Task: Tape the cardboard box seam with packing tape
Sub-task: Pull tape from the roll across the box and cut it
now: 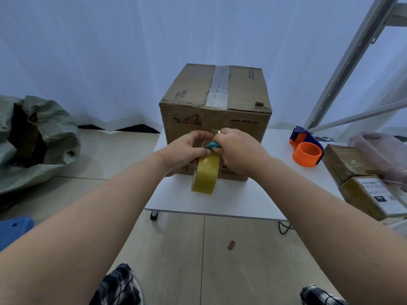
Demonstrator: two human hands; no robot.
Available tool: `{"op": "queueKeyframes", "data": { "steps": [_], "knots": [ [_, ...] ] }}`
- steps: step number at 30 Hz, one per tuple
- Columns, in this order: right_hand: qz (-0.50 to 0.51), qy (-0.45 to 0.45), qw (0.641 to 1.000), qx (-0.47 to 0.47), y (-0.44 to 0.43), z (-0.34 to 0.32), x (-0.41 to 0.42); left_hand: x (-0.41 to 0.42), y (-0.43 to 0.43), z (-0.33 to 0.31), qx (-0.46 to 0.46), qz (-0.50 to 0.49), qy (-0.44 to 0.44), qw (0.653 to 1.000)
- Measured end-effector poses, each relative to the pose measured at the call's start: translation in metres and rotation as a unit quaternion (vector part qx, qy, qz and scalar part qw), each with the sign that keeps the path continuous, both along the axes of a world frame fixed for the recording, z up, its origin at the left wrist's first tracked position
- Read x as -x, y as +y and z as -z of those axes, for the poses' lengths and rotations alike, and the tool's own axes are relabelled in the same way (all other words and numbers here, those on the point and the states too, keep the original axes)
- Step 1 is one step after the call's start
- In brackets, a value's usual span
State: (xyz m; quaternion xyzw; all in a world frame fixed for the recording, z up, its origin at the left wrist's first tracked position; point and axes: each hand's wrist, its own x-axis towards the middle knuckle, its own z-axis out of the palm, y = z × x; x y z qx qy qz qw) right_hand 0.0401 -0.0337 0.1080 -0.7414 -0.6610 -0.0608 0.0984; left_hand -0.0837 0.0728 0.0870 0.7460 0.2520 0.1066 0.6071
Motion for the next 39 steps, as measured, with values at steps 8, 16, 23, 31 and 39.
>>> {"op": "queueKeyframes", "data": {
  "steps": [8, 16, 23, 31, 39],
  "knots": [
    [0.045, -0.001, 0.996, 0.071, -0.021, 0.016, -0.030, 0.002, 0.000, 0.004, -0.012, 0.018, 0.017, 1.000],
    [0.079, 0.101, 0.991, -0.028, -0.020, 0.016, -0.039, 0.001, -0.003, 0.002, 0.012, -0.007, 0.007, 1.000],
    [0.082, 0.093, 0.991, -0.041, -0.019, 0.020, -0.041, -0.003, -0.008, 0.003, -0.021, 0.007, 0.034, 0.999],
    [0.090, 0.106, 0.990, -0.028, -0.022, 0.020, -0.045, 0.000, -0.014, 0.000, -0.043, -0.012, 0.026, 0.999],
    [0.095, 0.117, 0.989, -0.006, -0.028, 0.024, -0.046, 0.011, -0.017, 0.001, -0.046, -0.012, 0.059, 0.997]
  ]
}}
